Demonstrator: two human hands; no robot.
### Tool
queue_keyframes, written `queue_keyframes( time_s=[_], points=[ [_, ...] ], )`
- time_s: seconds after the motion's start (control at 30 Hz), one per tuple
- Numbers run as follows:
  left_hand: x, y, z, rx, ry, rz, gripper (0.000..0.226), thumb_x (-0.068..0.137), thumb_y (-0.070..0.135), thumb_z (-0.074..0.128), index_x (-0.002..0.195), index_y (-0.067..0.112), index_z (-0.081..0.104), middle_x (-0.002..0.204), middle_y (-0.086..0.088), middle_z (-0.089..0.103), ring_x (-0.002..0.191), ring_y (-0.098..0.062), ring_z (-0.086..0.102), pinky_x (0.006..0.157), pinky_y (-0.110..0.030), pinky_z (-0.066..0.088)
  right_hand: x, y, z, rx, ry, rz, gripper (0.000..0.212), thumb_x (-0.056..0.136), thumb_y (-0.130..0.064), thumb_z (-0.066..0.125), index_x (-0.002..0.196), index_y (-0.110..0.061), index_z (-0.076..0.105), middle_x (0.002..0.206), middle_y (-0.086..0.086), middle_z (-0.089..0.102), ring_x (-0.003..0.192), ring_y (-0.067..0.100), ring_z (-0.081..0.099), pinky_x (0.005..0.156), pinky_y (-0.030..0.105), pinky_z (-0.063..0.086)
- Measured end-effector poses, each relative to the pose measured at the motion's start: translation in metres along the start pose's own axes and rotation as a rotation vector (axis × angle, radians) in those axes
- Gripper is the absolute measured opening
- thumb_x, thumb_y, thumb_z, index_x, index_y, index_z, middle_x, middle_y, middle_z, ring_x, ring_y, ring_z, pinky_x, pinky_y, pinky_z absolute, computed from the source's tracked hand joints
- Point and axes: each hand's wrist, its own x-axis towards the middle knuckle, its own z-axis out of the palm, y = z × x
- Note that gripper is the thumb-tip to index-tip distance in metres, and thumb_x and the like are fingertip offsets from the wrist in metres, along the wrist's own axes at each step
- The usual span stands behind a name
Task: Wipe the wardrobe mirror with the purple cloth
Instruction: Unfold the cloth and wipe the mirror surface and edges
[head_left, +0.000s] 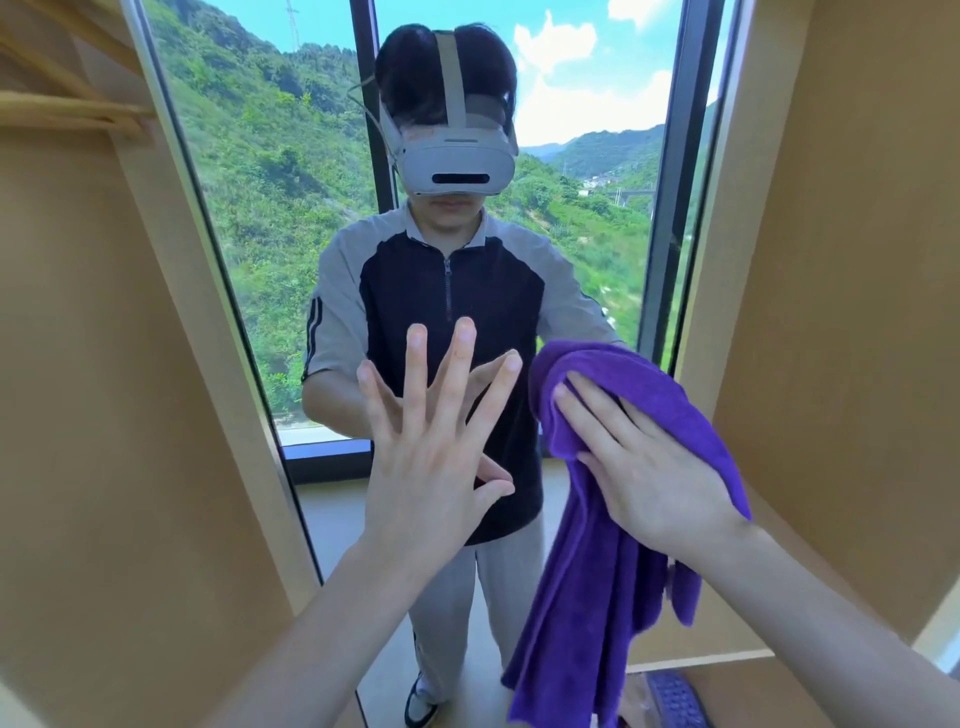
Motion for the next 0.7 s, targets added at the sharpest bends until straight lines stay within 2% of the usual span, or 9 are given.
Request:
queue_keyframes(
  time_s=[0.07, 0.17, 0.3, 0.4, 0.53, 0.63, 0.7],
  points=[
    [0.000, 0.000, 0.000, -0.002, 0.000, -0.001, 0.139, 0.054, 0.069, 0.088, 0.165, 0.029, 0.016, 0.174, -0.012, 0.000, 0.157, -0.045, -0.006, 0.119, -0.073, -0.008, 0.007, 0.006, -0.009, 0.082, 0.049, 0.088, 0.074, 0.103, -0.027, 0.039, 0.162, -0.018, -0.004, 0.169, -0.004, -0.013, 0.156, 0.009, -0.008, 0.126, 0.025, -0.003],
    [0.000, 0.001, 0.002, -0.007, 0.004, -0.003, 0.140, 0.052, 0.068, 0.089, 0.165, 0.029, 0.017, 0.174, -0.012, 0.000, 0.157, -0.046, -0.006, 0.118, -0.074, -0.007, 0.035, 0.016, -0.030, 0.190, 0.141, 0.246, 0.075, 0.104, -0.033, 0.040, 0.163, -0.020, -0.004, 0.170, -0.005, -0.011, 0.155, 0.008, -0.012, 0.125, 0.023, -0.007],
    [-0.001, 0.001, 0.005, -0.011, 0.011, -0.010, 0.142, 0.050, 0.067, 0.090, 0.165, 0.026, 0.019, 0.174, -0.012, 0.001, 0.157, -0.046, -0.005, 0.119, -0.073, -0.007, 0.072, 0.012, -0.044, 0.234, 0.242, 0.251, 0.072, 0.104, -0.030, 0.040, 0.163, -0.014, 0.001, 0.171, 0.002, -0.007, 0.155, 0.014, -0.012, 0.126, 0.029, -0.006],
    [-0.001, 0.000, 0.007, -0.009, 0.015, -0.020, 0.145, 0.049, 0.069, 0.090, 0.165, 0.023, 0.016, 0.174, -0.011, 0.002, 0.158, -0.045, -0.003, 0.119, -0.074, -0.003, 0.069, 0.001, -0.034, 0.198, 0.200, 0.128, 0.069, 0.104, -0.022, 0.038, 0.163, -0.012, 0.004, 0.171, 0.005, -0.006, 0.157, 0.019, -0.005, 0.127, 0.033, -0.002],
    [-0.001, 0.000, 0.007, -0.017, 0.026, -0.023, 0.145, 0.050, 0.068, 0.090, 0.165, 0.019, 0.015, 0.174, -0.011, 0.004, 0.158, -0.044, -0.003, 0.120, -0.073, -0.003, 0.035, -0.006, -0.012, 0.082, 0.080, -0.060, 0.085, 0.094, -0.008, 0.056, 0.162, -0.008, 0.006, 0.170, 0.006, -0.003, 0.158, 0.020, 0.002, 0.128, 0.037, 0.006],
    [-0.002, -0.001, 0.005, -0.019, 0.026, -0.025, 0.144, 0.052, 0.069, 0.089, 0.165, 0.021, 0.014, 0.174, -0.010, 0.004, 0.158, -0.044, -0.004, 0.120, -0.074, -0.002, 0.011, -0.003, -0.004, 0.106, 0.049, -0.002, 0.093, 0.089, -0.002, 0.062, 0.163, -0.010, 0.005, 0.169, 0.000, -0.007, 0.157, 0.015, 0.002, 0.127, 0.030, 0.003],
    [-0.002, 0.000, 0.004, -0.019, 0.023, -0.025, 0.144, 0.052, 0.068, 0.089, 0.165, 0.021, 0.013, 0.174, -0.010, 0.003, 0.158, -0.044, -0.003, 0.120, -0.074, -0.002, 0.006, 0.001, -0.007, 0.181, 0.056, 0.102, 0.086, 0.096, -0.007, 0.056, 0.162, -0.015, 0.001, 0.169, -0.005, -0.009, 0.157, 0.011, -0.001, 0.126, 0.026, 0.000]
  ],
)
